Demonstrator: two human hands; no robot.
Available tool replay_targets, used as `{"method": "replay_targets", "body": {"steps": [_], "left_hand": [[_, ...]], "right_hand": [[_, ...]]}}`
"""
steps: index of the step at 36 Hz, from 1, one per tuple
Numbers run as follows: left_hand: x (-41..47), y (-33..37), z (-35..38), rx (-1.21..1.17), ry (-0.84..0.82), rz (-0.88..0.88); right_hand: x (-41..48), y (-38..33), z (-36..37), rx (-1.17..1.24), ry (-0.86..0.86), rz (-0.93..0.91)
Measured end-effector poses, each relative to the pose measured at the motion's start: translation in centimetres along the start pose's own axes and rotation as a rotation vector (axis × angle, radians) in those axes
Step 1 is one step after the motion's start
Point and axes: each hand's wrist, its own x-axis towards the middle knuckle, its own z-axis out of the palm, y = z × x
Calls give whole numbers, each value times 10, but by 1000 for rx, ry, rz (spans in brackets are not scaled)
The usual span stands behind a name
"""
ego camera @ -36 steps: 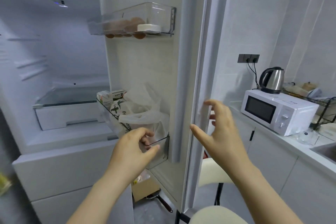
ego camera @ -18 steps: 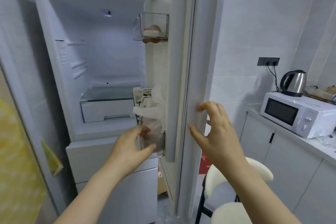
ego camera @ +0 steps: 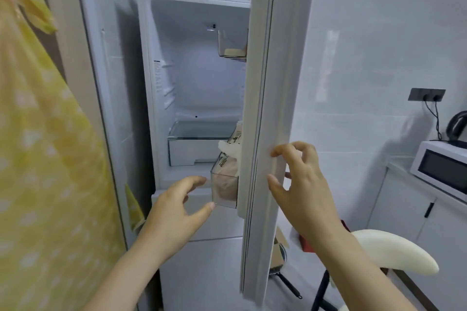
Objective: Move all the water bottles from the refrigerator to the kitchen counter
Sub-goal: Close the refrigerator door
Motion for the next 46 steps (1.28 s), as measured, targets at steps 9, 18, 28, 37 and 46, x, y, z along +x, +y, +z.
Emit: {"method": "replay_targets", "body": {"steps": [9,18,28,37,46], "left_hand": [[15,-38,-31,-7,112,-102],[37,-76,-62,66,244,-213],[58,-117,-76,73,344,-309],[90,-163,-97,88,336,-317],[133,-205,-123,71,307,-289]], "right_hand": [[30,-27,67,52,-67,-199],[73,-39,145,137,-132,-374],[107,-59,218,211,-84,-355],[134,-76,280,215,7,-312],[164,-82,336,133,93,-321]]}}
